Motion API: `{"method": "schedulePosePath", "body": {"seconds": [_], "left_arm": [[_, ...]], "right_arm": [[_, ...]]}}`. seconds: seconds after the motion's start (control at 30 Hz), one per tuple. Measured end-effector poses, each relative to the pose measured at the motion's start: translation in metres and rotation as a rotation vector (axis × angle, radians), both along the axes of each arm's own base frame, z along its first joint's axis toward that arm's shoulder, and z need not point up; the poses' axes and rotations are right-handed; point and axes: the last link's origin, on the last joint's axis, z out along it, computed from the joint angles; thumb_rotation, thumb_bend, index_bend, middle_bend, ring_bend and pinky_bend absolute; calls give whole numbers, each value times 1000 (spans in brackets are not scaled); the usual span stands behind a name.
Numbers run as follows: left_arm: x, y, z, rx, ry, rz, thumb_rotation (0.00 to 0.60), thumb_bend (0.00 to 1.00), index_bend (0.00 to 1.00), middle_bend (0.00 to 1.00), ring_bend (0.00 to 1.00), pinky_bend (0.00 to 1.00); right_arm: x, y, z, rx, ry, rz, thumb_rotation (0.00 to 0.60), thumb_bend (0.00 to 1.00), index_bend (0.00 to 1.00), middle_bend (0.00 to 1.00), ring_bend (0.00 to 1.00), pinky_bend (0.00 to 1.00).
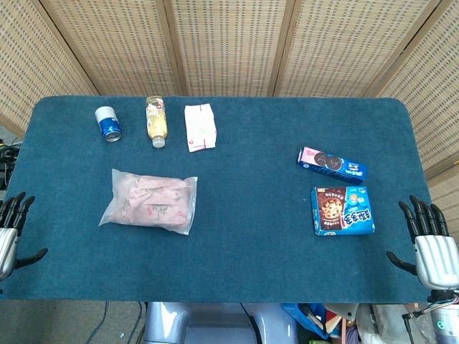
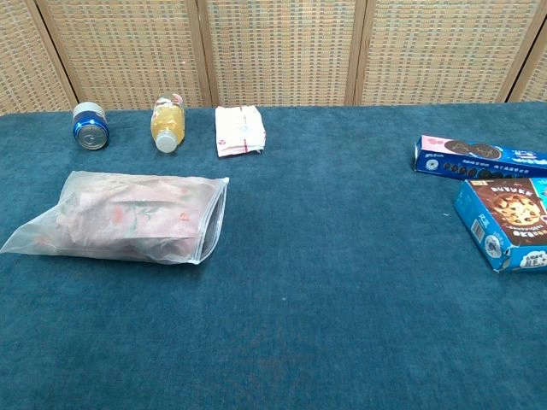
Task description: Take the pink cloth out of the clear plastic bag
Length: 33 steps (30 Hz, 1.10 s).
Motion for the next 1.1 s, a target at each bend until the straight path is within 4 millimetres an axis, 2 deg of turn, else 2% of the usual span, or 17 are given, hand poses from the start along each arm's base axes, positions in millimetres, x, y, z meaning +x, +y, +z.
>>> {"method": "schedulePosePath", "body": {"seconds": [0.43, 0.63, 0.83, 1.1], "left_arm": [[-4, 4, -2, 1, 3, 18, 600, 149, 0, 0, 0, 0], [0, 20, -9, -56, 1, 9, 600, 148, 0, 0, 0, 0], [10, 60, -28, -196, 17, -13, 600, 143, 0, 0, 0, 0], [38, 134, -69, -388, 47, -72, 600, 121, 0, 0, 0, 0]], "right_arm": [[-1, 0, 3, -15, 0, -2, 600, 0, 0, 0, 0, 0], [0, -2, 3, -15, 7, 2, 600, 0, 0, 0, 0, 0], [-1, -5, 1, -19, 24, -10, 600, 0, 0, 0, 0, 0], [-6, -8, 4, -36, 32, -45, 600, 0, 0, 0, 0, 0]]}}
